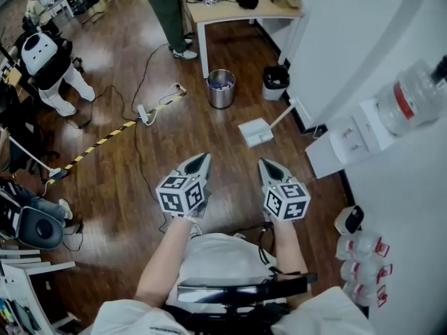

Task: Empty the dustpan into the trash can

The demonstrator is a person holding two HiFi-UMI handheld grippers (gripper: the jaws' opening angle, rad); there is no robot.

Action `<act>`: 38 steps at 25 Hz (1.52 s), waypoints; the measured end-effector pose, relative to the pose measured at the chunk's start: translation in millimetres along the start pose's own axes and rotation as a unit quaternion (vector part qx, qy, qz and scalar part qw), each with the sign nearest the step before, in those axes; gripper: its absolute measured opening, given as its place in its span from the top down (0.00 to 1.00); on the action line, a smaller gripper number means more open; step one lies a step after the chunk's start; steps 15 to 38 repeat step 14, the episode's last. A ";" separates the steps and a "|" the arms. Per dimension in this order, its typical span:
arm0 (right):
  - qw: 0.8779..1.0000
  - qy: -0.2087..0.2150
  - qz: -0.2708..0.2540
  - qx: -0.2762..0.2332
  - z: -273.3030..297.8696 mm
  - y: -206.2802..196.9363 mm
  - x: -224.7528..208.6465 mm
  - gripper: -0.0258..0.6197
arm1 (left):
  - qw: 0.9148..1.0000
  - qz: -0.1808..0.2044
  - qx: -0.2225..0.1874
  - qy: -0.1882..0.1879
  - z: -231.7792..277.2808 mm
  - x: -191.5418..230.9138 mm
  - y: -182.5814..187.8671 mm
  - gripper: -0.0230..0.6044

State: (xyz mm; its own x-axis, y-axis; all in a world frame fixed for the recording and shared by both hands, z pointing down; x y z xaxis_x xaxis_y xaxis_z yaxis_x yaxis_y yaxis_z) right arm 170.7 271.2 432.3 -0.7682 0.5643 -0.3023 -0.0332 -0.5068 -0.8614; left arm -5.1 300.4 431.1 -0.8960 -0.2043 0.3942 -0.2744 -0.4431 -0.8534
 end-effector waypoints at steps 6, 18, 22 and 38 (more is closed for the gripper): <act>1.000 -0.021 -0.003 0.000 7.1 2.9 14.0 0.96 | 1.000 -0.004 -0.001 -0.018 -0.3 18.6 8.5 0.97; 0.999 -0.033 -0.008 0.004 28.1 4.0 31.1 0.96 | 0.999 -0.006 0.002 -0.033 -0.1 43.2 18.1 0.97; 0.999 -0.033 -0.008 0.004 28.1 4.0 31.1 0.96 | 0.999 -0.006 0.002 -0.033 -0.1 43.2 18.1 0.97; 0.999 -0.033 -0.008 0.004 28.1 4.0 31.1 0.96 | 0.999 -0.006 0.002 -0.033 -0.1 43.2 18.1 0.97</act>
Point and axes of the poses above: the fingertips, and each gripper's own axes: z forward along the fingers, x to its left, y out of its top, the point moved 2 cm from there along -z, backward along the fingers, and after that the axes turned 4 degrees about z, right-handed, at the moved point
